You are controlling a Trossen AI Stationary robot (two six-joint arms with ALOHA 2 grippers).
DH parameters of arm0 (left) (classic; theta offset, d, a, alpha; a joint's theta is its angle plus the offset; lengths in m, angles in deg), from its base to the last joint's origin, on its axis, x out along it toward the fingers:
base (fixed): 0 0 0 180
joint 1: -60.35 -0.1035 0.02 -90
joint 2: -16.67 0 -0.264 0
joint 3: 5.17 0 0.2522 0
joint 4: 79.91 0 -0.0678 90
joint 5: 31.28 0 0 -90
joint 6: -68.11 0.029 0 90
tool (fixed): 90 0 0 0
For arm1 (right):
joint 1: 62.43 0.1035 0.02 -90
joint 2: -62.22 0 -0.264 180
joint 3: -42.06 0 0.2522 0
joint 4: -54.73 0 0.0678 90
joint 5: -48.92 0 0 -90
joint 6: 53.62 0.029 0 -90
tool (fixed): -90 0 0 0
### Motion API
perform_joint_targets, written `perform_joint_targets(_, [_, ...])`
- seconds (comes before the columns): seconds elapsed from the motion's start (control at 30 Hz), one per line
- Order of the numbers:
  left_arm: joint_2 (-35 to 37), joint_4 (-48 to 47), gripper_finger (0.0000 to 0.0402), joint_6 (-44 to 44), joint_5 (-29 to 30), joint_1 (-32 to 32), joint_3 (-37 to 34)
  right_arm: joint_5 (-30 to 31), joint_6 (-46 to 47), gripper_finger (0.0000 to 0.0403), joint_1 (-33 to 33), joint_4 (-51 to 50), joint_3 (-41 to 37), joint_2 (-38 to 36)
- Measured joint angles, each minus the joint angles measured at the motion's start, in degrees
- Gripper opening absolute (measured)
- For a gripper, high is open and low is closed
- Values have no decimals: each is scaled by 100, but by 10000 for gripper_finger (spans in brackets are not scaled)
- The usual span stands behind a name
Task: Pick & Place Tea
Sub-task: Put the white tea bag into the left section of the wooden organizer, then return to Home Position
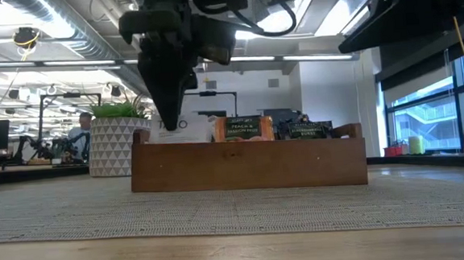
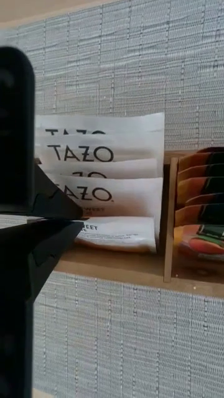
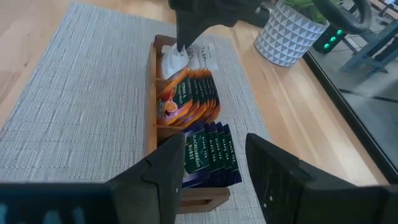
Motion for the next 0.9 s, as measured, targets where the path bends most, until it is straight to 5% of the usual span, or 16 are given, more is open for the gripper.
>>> perform_joint_targets(0.33, [0, -4, 15, -210, -7, 2, 0, 0, -2, 171, 0, 0, 0, 0])
perform_joint_targets(0.67, [226, -97, 96, -93, 10, 2, 147, 48, -42, 171, 0, 4, 2, 0])
perform_joint_targets(0.9, [994, 178, 114, 452, 423, -59, -80, -128, -100, 171, 20, -110, 11, -21])
